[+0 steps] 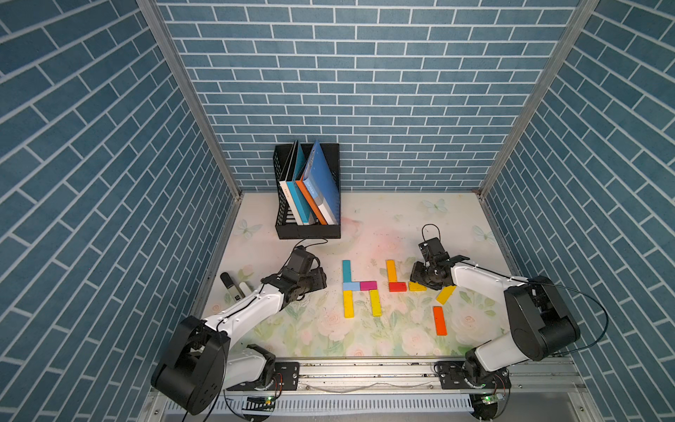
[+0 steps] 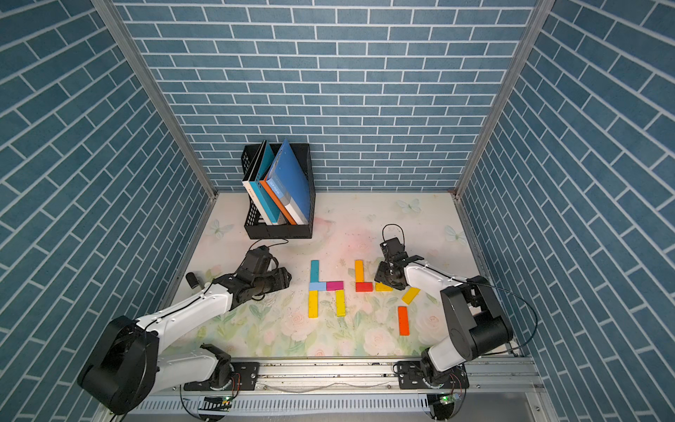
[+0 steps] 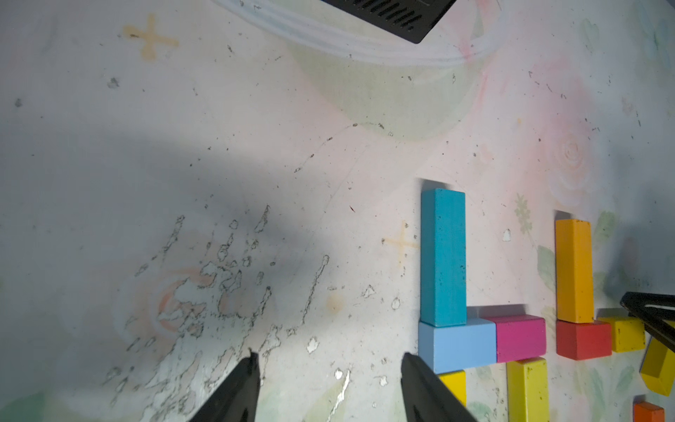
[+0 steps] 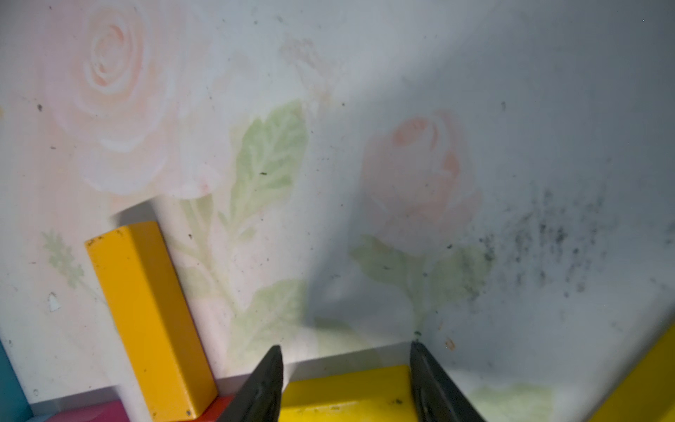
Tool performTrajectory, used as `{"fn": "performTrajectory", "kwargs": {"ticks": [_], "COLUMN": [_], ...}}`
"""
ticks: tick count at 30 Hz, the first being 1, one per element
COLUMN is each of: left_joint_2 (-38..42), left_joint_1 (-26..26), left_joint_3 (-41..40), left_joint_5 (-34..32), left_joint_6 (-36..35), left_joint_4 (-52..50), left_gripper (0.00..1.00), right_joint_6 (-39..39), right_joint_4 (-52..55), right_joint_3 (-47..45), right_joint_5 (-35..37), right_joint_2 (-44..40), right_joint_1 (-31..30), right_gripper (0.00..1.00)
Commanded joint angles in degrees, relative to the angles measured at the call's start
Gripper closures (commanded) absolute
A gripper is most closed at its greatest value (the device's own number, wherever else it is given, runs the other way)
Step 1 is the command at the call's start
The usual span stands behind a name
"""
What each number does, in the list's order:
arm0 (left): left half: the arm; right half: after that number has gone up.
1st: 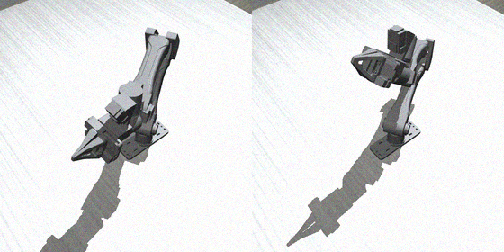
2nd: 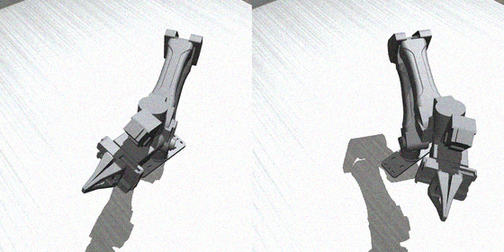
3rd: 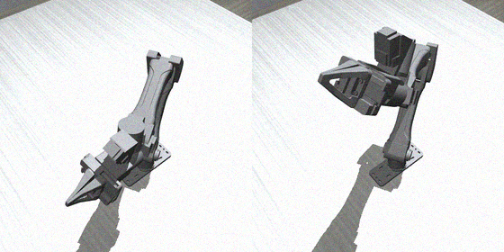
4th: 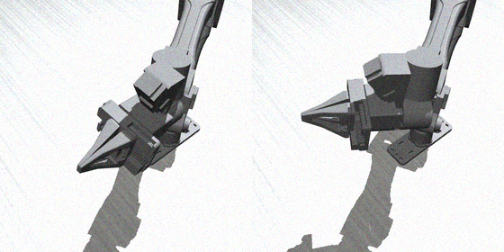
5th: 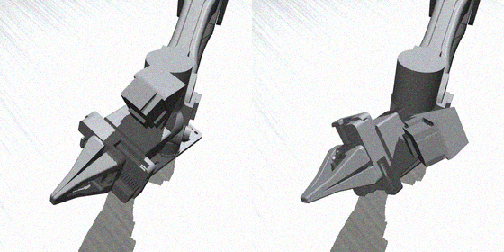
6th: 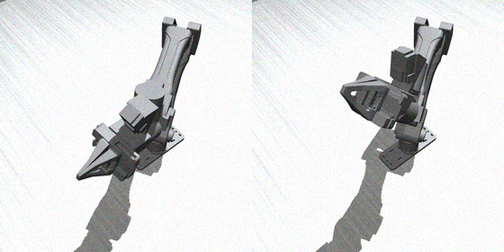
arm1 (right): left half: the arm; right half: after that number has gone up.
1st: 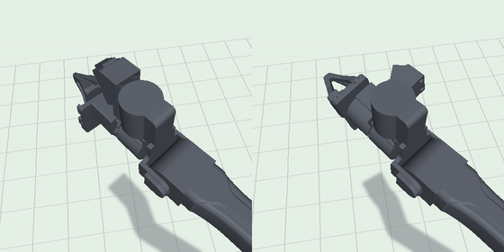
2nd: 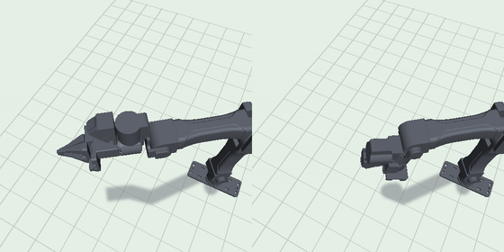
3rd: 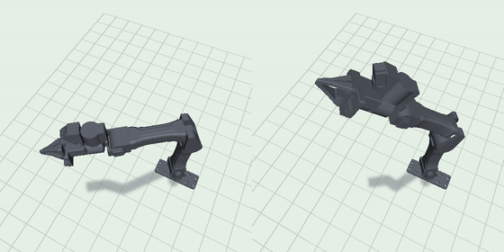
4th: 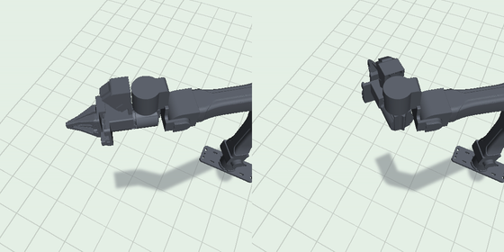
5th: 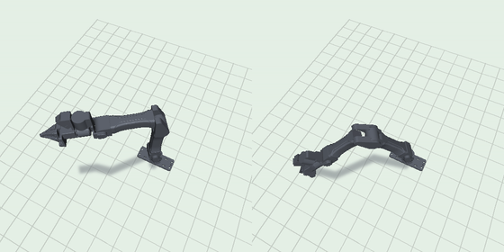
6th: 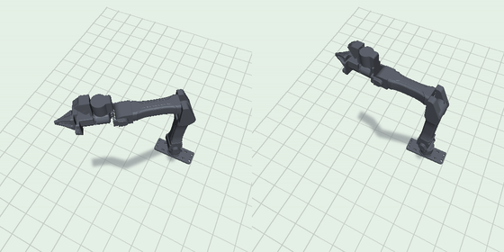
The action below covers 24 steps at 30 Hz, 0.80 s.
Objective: Assemble the letter h with building blocks
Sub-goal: Assemble the building block at the center of the board.
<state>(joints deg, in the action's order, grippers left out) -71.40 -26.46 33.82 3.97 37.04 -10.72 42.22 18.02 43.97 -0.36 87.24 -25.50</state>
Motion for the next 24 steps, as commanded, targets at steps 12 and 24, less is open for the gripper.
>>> {"fn": "performTrajectory", "kwargs": {"ticks": [12,24], "left_joint_2": [-0.50,-0.38], "left_joint_1": [-0.22,-0.19], "left_joint_3": [-0.91,-1.06], "left_joint_5": [0.16,0.20], "left_joint_6": [-0.33,-0.25], "left_joint_4": [0.67,0.87], "left_gripper": [0.33,0.33], "right_joint_6": [4.50,5.07], "right_joint_4": [-0.22,-2.64], "right_joint_3": [-3.27,-4.68], "right_joint_5": [0.56,-2.62], "right_joint_2": [-3.73,-4.10], "right_joint_1": [-0.34,-0.52], "right_gripper": [0.29,0.31]}}
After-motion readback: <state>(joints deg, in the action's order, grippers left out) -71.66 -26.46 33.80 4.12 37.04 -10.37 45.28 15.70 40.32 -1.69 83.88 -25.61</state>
